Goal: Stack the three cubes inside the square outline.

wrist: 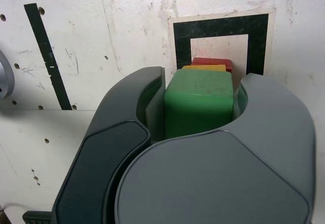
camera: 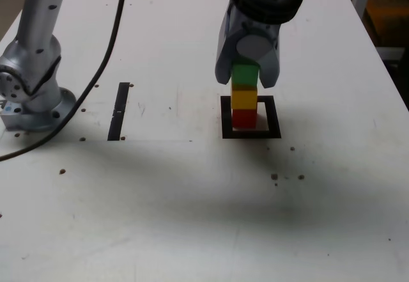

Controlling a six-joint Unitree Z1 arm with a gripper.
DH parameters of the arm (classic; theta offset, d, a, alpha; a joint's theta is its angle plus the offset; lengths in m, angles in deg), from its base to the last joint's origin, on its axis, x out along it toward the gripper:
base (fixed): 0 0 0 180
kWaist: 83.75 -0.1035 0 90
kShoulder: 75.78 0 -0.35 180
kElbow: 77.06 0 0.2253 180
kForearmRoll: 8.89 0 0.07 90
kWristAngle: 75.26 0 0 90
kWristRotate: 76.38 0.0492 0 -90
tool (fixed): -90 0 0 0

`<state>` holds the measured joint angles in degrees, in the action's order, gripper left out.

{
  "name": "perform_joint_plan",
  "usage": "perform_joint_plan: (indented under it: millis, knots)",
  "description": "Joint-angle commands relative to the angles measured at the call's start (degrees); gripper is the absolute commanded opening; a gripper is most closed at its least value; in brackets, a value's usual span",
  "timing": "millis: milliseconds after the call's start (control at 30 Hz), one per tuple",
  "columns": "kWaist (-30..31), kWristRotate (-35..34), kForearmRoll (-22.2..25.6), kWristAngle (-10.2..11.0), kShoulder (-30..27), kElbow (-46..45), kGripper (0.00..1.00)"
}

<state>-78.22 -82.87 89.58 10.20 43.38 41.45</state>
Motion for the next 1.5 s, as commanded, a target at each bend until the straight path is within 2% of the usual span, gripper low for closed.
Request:
perform_joint_plan:
  millis: [0,733,867,1100,1467]
  knots:
    - [-0.1,0.0,0.0,-0.1,-0.5,-0.1,0.25]
    - [-0.1,0.5,-1.0,-1.4,-0.6,-1.1,0.27]
    - [-0.1,0.7,-1.2,-1.6,-0.5,-1.5,0.35]
    - [-0.1,1.1,-1.0,-2.3,-0.3,-2.0,0.64]
    - [-0.2,1.1,-0.8,-2.2,-0.3,-1.8,0.72]
